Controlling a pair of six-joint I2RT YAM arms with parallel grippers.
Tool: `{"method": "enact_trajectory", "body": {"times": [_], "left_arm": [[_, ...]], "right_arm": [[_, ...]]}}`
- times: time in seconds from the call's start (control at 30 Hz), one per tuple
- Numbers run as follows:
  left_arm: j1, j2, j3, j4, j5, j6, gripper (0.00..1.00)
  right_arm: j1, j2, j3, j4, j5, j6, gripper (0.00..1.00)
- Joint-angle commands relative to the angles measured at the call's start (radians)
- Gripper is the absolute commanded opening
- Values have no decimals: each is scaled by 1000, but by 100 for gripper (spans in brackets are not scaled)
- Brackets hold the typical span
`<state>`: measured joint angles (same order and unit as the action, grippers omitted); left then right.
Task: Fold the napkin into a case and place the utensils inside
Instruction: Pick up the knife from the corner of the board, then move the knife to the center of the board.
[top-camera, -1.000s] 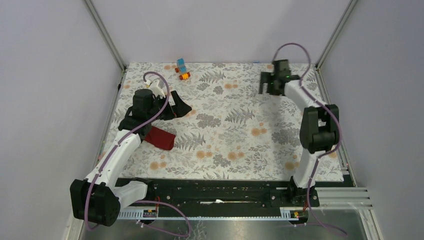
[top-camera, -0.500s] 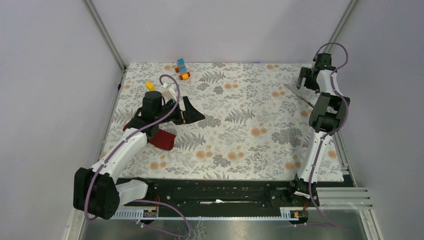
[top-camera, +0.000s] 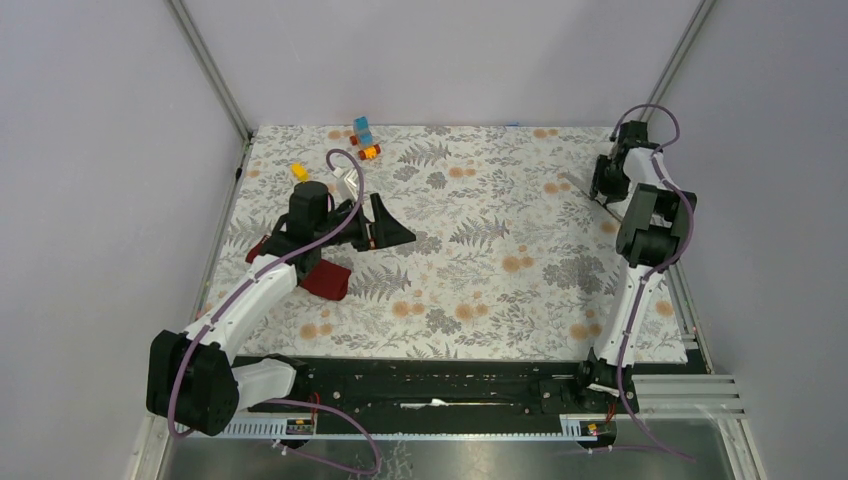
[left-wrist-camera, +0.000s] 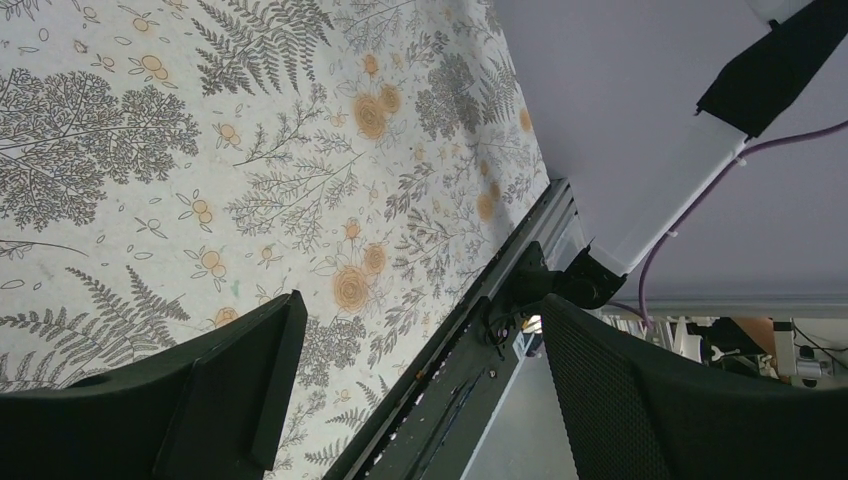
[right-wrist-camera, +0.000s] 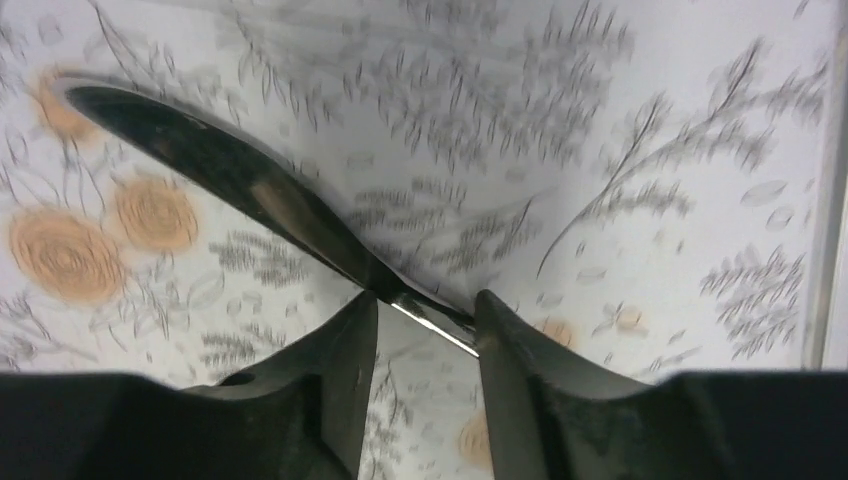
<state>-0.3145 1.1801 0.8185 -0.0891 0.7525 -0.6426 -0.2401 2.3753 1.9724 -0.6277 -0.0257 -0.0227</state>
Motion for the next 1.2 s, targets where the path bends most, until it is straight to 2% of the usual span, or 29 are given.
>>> {"method": "enact_trajectory", "body": {"times": [0.0, 0.1, 0.17, 0.37, 0.63, 0.9, 1.0, 1.07, 1.17], "left_arm": [[3, -34, 43, 56, 11, -30, 92], [3, -51, 51, 27, -14, -38, 89], [3, -57, 60, -19, -53, -38, 88], [2, -72, 48, -120, -165, -51, 88], [-1, -41, -109, -1, -223, -232, 70], [-138, 30, -170, -10, -441, -399, 79], [-217, 61, -155, -32, -548, -487, 80], [-273, 98, -111, -82, -630, -525, 87], [-359, 202, 11, -209, -726, -528, 94]], "right_arm": [[59, -78, -161, -70, 19, 65, 40], [119, -101, -227, -73, 56, 92, 26], [174, -129, -280, -75, 68, 117, 21], [404, -272, -547, -10, 31, 197, 20], [733, -416, -786, 74, -71, 342, 16], [913, -482, -816, 170, -115, 477, 16], [945, -502, -820, 189, -130, 500, 25], [943, -569, -831, 184, -87, 511, 38], [920, -684, -840, 104, 84, 537, 62]]}}
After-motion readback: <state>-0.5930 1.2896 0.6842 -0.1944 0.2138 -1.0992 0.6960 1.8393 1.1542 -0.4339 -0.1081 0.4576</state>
